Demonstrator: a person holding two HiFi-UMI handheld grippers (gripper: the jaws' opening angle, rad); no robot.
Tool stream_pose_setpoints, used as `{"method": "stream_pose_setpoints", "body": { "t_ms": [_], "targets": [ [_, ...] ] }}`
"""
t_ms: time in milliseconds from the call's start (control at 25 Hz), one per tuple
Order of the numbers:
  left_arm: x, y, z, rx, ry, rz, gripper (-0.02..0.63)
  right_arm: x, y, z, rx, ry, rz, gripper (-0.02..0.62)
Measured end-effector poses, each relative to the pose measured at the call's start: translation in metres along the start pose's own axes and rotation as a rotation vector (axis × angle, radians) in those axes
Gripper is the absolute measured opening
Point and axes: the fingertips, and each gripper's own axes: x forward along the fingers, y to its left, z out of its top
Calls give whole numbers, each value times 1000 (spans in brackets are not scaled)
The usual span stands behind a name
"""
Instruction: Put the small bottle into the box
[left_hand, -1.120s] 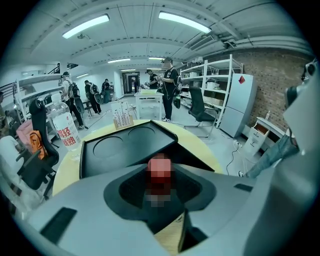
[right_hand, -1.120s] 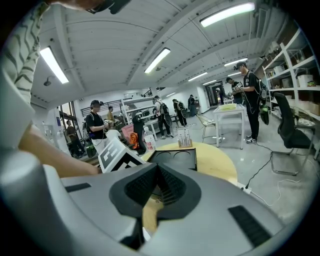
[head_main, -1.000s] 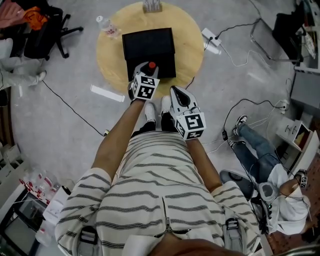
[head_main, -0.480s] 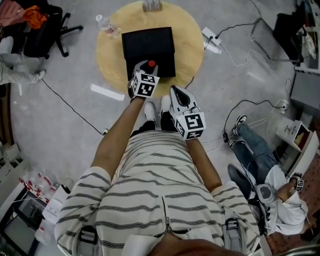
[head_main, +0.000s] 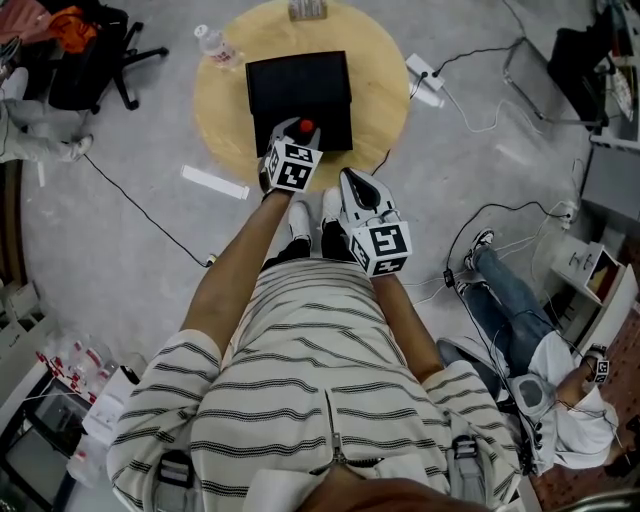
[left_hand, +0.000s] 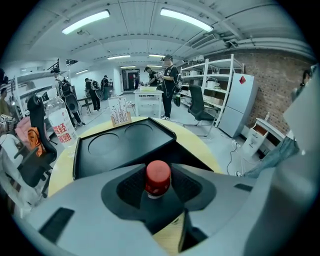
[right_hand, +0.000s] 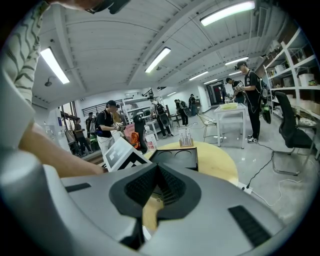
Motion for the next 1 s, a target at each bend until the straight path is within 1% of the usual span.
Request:
{"method": "stream_pose_setpoints", "body": {
  "t_ms": [560,760,1000],
  "targets": [
    [-12,2,8,-13,-48,16,167,-3,5,0,-6,-15,6,18],
    [-21,-4,5,-32,-71,12,167,-10,6,-2,-5,-11,1,18],
    [-43,-3,13,-33,-113,35,164,-16,11,3,-20,-24,-7,20]
  ]
}}
